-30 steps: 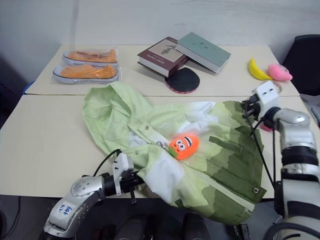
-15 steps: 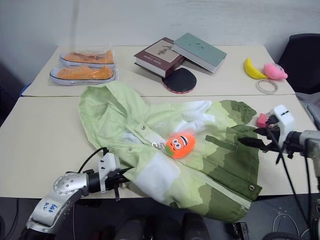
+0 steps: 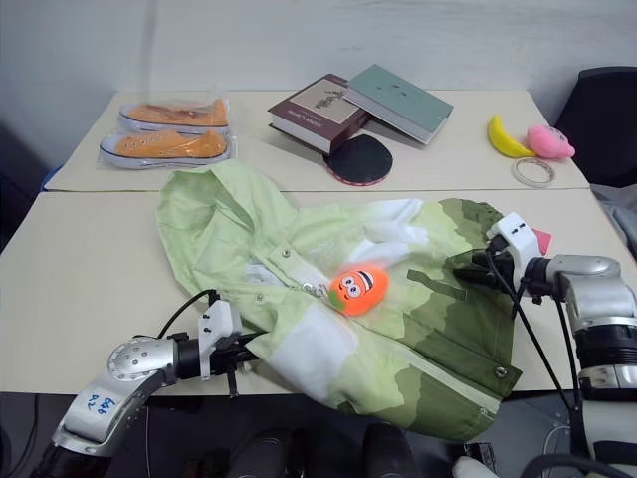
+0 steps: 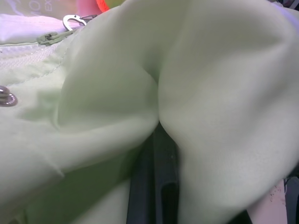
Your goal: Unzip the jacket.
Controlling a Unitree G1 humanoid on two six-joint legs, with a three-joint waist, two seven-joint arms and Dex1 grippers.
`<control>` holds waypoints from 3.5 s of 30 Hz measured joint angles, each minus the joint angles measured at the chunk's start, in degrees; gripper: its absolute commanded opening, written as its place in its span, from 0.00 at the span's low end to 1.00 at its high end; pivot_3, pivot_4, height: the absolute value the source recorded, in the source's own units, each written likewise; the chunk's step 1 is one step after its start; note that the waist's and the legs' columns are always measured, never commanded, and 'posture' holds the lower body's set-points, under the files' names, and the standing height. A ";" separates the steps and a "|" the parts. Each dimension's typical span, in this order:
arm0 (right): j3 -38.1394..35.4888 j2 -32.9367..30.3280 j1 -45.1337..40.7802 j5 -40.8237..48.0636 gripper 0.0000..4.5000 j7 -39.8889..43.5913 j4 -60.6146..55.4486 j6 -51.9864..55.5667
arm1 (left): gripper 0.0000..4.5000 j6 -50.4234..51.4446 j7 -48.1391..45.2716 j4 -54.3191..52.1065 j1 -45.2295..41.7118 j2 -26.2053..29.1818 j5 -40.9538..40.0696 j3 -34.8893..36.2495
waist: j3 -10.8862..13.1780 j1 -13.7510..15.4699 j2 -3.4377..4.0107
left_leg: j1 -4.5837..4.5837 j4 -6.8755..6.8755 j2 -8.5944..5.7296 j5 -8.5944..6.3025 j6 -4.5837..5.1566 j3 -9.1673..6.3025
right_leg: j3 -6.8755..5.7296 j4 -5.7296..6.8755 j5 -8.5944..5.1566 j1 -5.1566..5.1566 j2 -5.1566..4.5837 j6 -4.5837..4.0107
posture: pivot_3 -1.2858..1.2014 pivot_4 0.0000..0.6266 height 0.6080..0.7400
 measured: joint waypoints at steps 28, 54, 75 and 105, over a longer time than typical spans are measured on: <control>3.75 5.70 -23.01 -17.72 0.62 -12.83 27.45 -31.53 | 0.45 -6.00 4.14 -0.81 0.90 -5.88 4.71 -8.38 | 0.21 -0.88 0.09 | -0.62 0.06 -0.06 0.24 0.02 -0.13 | -0.12 0.43 0.00 -0.53 -0.04 0.00 | 0.52 0.24 1.00; 6.51 7.74 5.33 -3.18 1.00 7.56 -20.37 -32.24 | 1.00 -1.92 -18.81 17.75 -28.67 4.99 -9.75 1.35 | 0.44 0.52 0.02 | -0.77 0.11 -0.32 0.38 0.04 0.05 | -0.43 0.75 0.03 -0.92 0.24 0.05 | 0.52 0.24 1.00; 11.44 12.19 -1.34 -14.79 0.00 -2.42 -7.51 -46.20 | 1.00 -12.88 -9.12 34.17 -31.96 -4.77 9.35 -6.17 | 0.52 0.61 -0.10 | -0.82 0.25 -0.28 0.47 0.09 -0.07 | -0.59 0.87 0.05 -0.88 0.15 0.11 | 0.52 0.24 1.00; -14.98 -22.48 16.15 -13.36 0.00 -18.75 17.75 -51.88 | 1.00 -17.38 -4.18 41.70 -30.33 -4.08 9.41 -3.76 | 0.17 -0.01 0.37 | 0.53 -0.04 -0.12 0.39 -0.06 0.06 | 0.12 0.31 0.10 0.33 -0.12 0.18 | 0.52 0.24 1.00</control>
